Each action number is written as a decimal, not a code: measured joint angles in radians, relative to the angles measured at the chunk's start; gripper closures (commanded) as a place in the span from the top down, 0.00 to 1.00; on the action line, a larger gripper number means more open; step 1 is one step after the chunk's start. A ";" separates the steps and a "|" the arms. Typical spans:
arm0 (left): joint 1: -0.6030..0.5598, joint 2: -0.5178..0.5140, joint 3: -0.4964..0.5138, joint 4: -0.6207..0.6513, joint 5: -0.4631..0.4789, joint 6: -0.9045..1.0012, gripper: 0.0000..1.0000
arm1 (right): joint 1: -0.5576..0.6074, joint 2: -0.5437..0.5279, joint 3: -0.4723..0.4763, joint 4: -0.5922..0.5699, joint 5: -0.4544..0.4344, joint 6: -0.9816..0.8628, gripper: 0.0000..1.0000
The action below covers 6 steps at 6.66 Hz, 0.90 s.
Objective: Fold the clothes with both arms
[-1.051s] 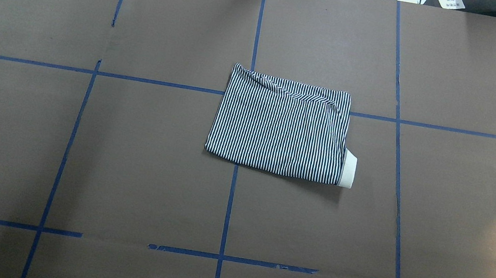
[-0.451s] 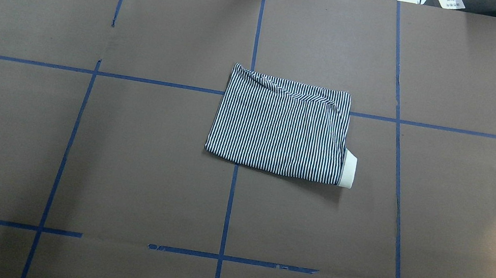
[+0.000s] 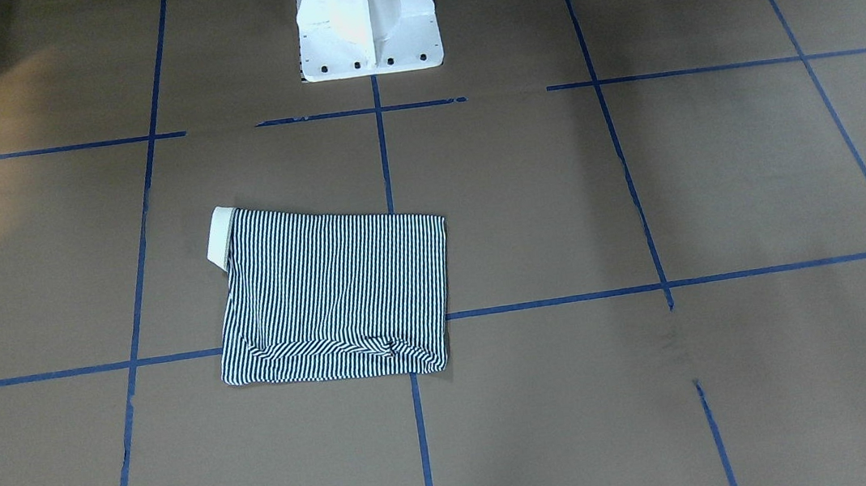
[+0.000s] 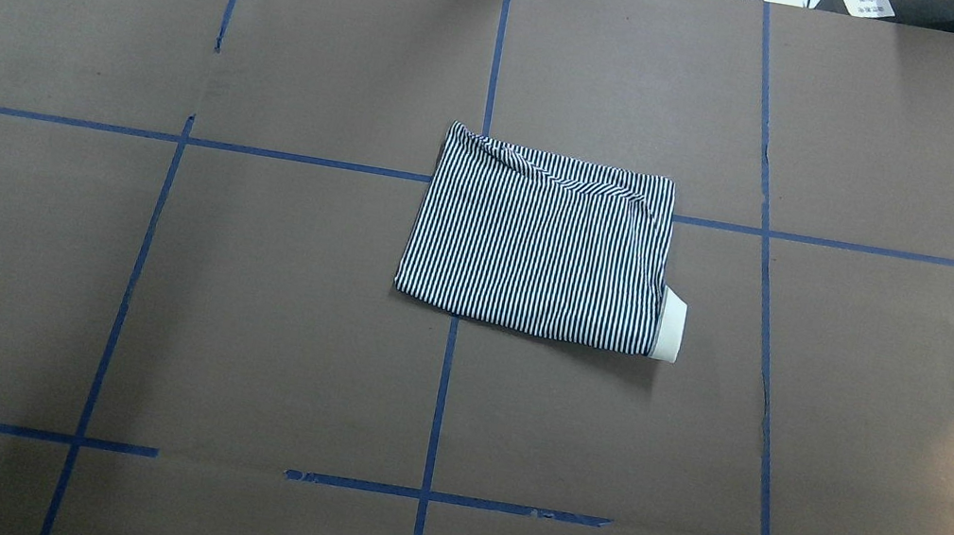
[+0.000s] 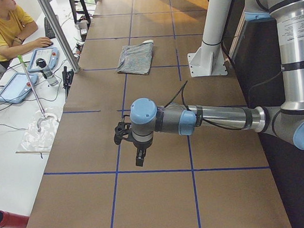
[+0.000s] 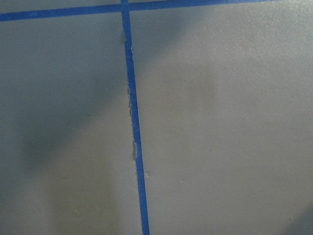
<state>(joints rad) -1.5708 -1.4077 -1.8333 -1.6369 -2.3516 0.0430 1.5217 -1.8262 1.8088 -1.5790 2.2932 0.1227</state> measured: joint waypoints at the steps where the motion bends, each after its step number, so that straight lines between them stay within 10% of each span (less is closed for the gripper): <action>1: 0.000 0.000 0.001 -0.001 0.000 0.000 1.00 | -0.001 0.000 0.000 0.000 0.000 0.000 1.00; 6: 0.002 0.004 0.010 -0.001 0.000 0.000 1.00 | -0.001 -0.002 -0.003 -0.002 0.000 0.000 1.00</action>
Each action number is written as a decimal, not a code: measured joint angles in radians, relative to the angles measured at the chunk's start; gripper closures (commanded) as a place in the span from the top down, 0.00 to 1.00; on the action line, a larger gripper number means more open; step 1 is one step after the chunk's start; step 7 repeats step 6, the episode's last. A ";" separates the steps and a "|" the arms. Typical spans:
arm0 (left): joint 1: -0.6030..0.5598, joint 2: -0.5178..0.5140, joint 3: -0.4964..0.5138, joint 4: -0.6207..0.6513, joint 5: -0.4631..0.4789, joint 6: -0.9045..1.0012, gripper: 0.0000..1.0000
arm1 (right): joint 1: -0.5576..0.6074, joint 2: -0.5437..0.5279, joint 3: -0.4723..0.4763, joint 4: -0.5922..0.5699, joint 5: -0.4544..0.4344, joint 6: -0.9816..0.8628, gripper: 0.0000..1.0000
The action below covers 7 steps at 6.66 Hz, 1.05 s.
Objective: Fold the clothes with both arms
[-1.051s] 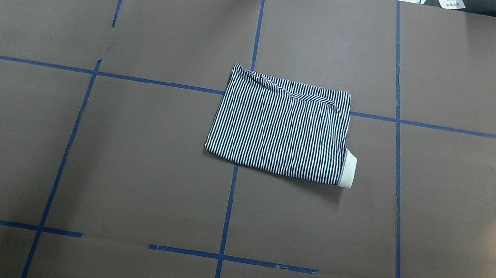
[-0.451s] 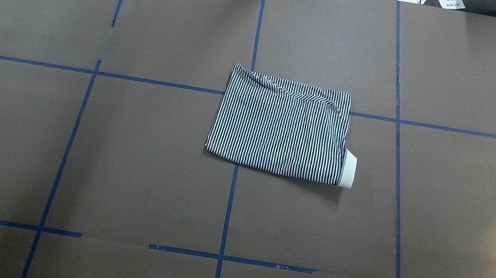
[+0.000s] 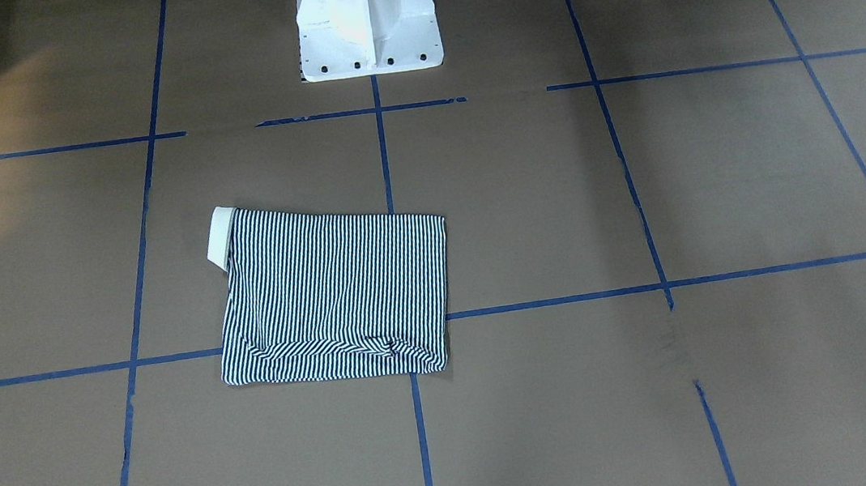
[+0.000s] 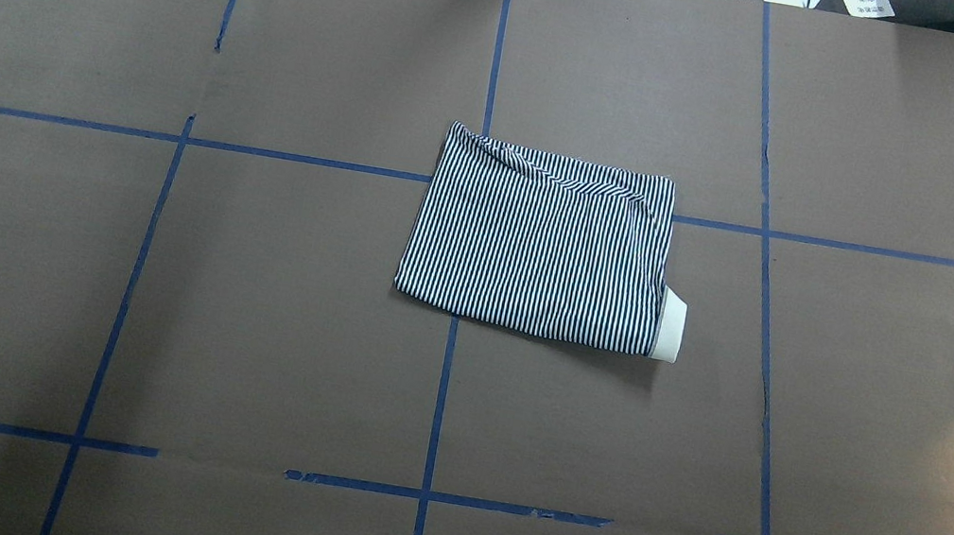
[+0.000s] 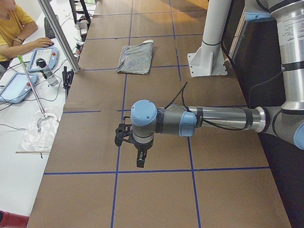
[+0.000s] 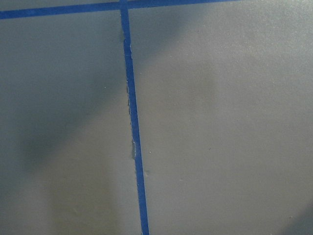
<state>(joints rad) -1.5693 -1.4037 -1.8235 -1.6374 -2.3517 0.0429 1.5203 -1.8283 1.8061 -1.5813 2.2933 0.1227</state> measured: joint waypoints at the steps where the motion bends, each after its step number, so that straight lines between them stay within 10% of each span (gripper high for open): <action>1: 0.001 0.000 0.001 0.000 0.000 0.000 1.00 | 0.000 -0.002 -0.001 -0.001 0.000 0.000 1.00; 7: 0.006 -0.003 0.000 -0.057 0.006 0.000 1.00 | 0.000 -0.003 -0.004 0.003 -0.001 0.000 1.00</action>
